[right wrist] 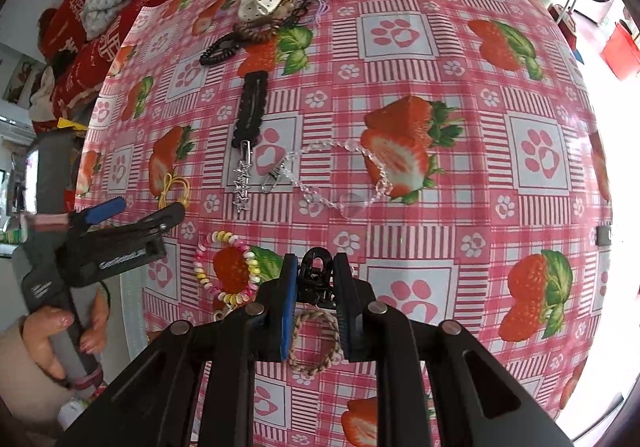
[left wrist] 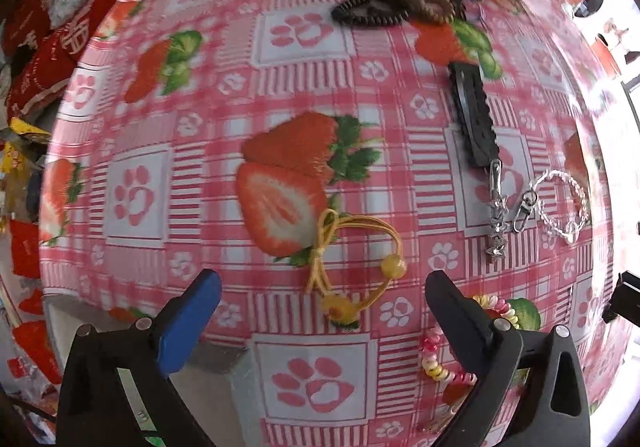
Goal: Organize jewelry
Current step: 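Lift the yellow hair tie and black claw clip and carry both toward the white tray, then drop the black clip inside the green bangle with the right tool while the left tool releases the hair tie, then move both open tools back over the jewelry on the tablecloth, then grasp the clear crystal chain with the right tool while the left tool grasps the pink-yellow beaded bracelet, then carry the crystal chain and beaded bracelet into the white tray and open both tools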
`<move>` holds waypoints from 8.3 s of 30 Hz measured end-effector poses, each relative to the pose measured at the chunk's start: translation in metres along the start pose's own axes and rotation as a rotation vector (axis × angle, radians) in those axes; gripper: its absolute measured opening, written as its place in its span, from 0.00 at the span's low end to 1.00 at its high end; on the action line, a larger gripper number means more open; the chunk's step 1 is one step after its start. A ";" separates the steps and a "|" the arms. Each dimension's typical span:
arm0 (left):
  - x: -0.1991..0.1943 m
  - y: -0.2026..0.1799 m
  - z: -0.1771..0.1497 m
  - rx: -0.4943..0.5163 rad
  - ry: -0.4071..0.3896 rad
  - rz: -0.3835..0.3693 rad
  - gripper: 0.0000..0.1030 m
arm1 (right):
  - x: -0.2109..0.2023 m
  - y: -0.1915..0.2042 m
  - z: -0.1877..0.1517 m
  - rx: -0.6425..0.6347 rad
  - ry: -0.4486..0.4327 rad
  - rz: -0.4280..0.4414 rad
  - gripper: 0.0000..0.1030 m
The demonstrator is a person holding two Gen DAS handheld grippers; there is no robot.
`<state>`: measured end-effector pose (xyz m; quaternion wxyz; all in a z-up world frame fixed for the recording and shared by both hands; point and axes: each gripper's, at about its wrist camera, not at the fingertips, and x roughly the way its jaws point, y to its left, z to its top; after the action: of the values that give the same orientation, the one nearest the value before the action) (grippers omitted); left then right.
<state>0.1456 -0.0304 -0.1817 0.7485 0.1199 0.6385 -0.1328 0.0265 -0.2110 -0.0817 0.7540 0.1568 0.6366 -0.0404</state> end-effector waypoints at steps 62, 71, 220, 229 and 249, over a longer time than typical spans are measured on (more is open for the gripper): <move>-0.105 0.192 -0.241 -0.548 -0.098 0.011 0.18 | 0.070 0.300 -0.062 -0.584 0.202 0.205 0.19; -0.082 0.203 -0.254 -0.613 -0.090 0.031 0.18 | 0.117 0.358 -0.081 -0.674 0.293 0.240 0.18; -0.098 -0.038 -0.055 0.019 -0.104 -0.213 0.14 | -0.001 0.002 0.033 -0.089 -0.087 -0.039 0.05; -0.119 -0.008 -0.075 -0.044 -0.139 -0.219 0.14 | -0.028 0.022 0.027 -0.109 -0.106 -0.013 0.05; -0.148 0.107 -0.161 -0.323 -0.166 -0.146 0.14 | -0.061 0.165 -0.002 -0.365 -0.088 0.142 0.05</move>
<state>0.0126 0.1323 -0.0591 0.7965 -0.0595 0.5947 -0.0919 0.0563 -0.0629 0.0074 0.7979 0.0599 0.5872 0.1223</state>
